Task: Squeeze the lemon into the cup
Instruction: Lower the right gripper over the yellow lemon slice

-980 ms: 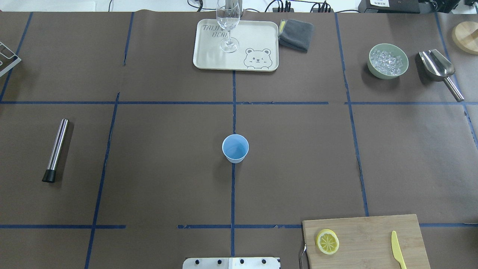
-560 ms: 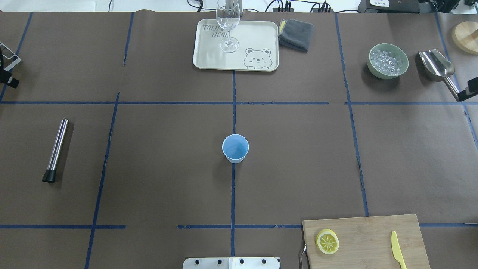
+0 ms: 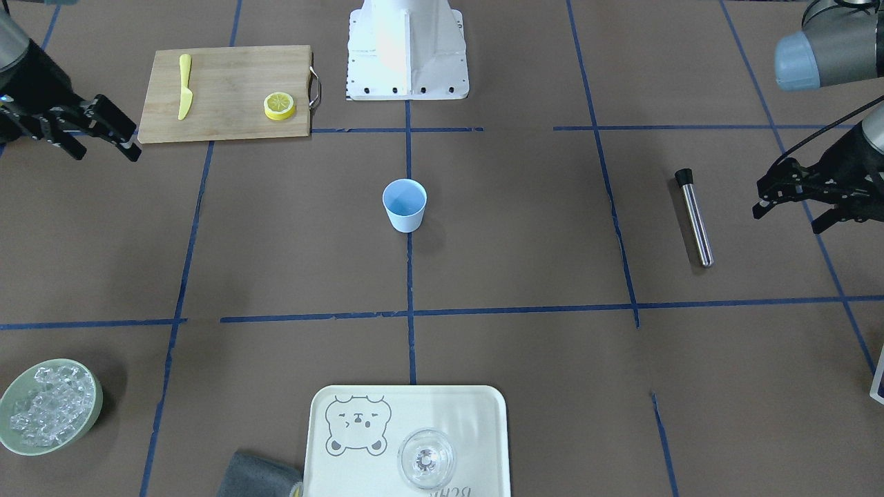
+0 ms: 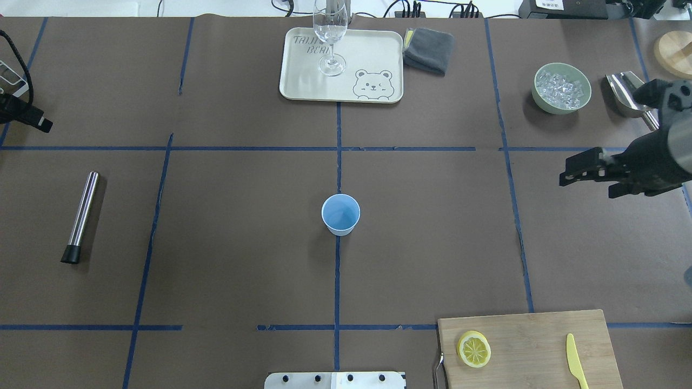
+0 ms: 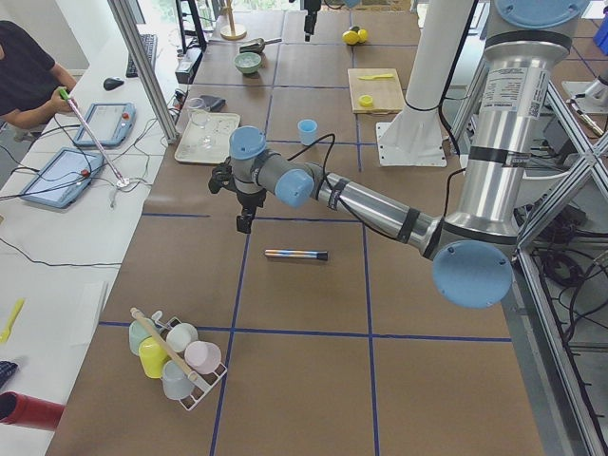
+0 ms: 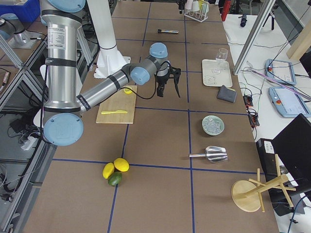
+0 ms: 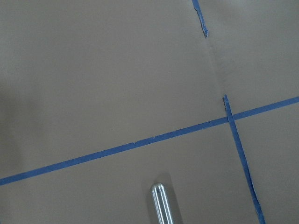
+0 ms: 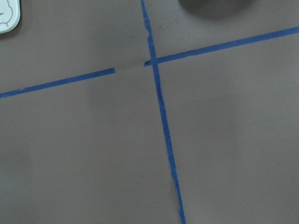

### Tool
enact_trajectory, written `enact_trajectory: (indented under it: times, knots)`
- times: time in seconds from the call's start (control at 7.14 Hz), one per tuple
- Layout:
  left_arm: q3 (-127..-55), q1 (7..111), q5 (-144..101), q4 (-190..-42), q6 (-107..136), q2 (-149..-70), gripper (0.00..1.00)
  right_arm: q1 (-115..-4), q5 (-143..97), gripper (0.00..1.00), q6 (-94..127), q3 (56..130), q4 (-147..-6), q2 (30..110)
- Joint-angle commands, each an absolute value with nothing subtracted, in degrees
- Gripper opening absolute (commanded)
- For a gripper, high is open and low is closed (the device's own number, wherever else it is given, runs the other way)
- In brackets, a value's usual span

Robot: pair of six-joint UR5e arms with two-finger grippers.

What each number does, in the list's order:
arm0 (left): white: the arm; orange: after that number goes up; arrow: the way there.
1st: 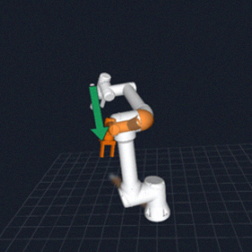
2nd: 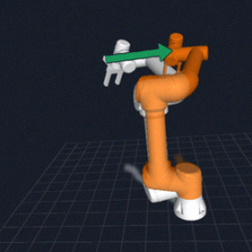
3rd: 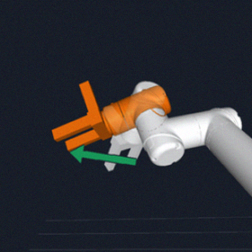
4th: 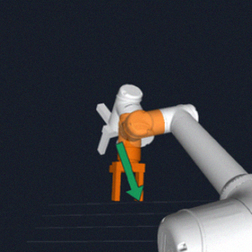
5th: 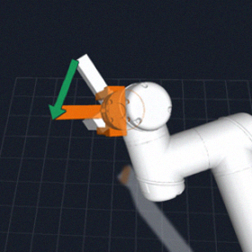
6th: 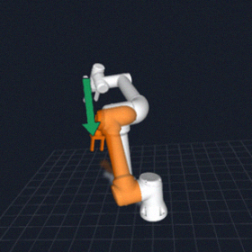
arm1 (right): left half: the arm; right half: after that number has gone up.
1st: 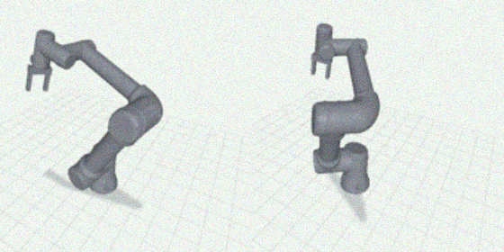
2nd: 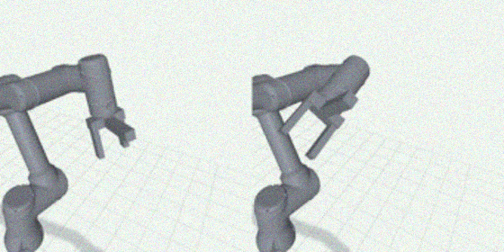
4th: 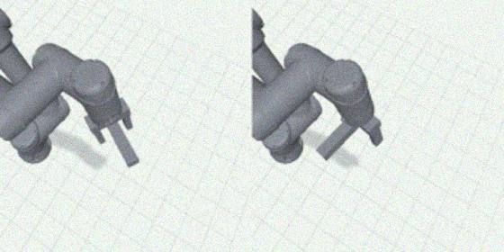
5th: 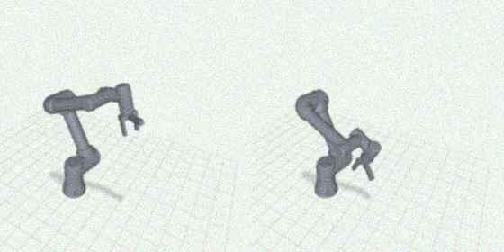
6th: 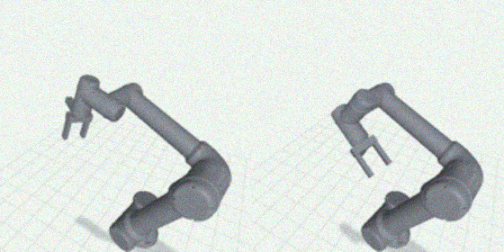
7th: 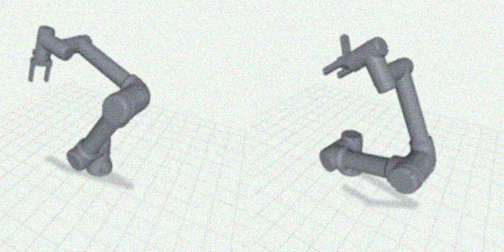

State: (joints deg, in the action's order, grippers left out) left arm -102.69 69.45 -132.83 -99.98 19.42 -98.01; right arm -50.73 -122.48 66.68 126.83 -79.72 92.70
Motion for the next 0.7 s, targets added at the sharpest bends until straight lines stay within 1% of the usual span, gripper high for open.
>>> enact_trajectory:
  times: [0.0, 0.14, 0.56]
  knots:
    - [-101.1, 69.2, -132.9, -101.9, 19.3, -98.1, 1.0, -37.7, -112.5, 1.0, 79.5, 130.3, -71.5, 95.6]
    - [-100.5, 69.2, -132.9, -102.8, 19.4, -98.1, 1.0, -30.1, -103.9, 1.0, 82.2, 131.0, -67.2, 99.5]
    - [-99.5, 68.9, -133.1, -103.7, 19.2, -98.1, 1.0, -5.7, -81.5, 1.0, 92.4, 131.6, -67.3, 100.0]
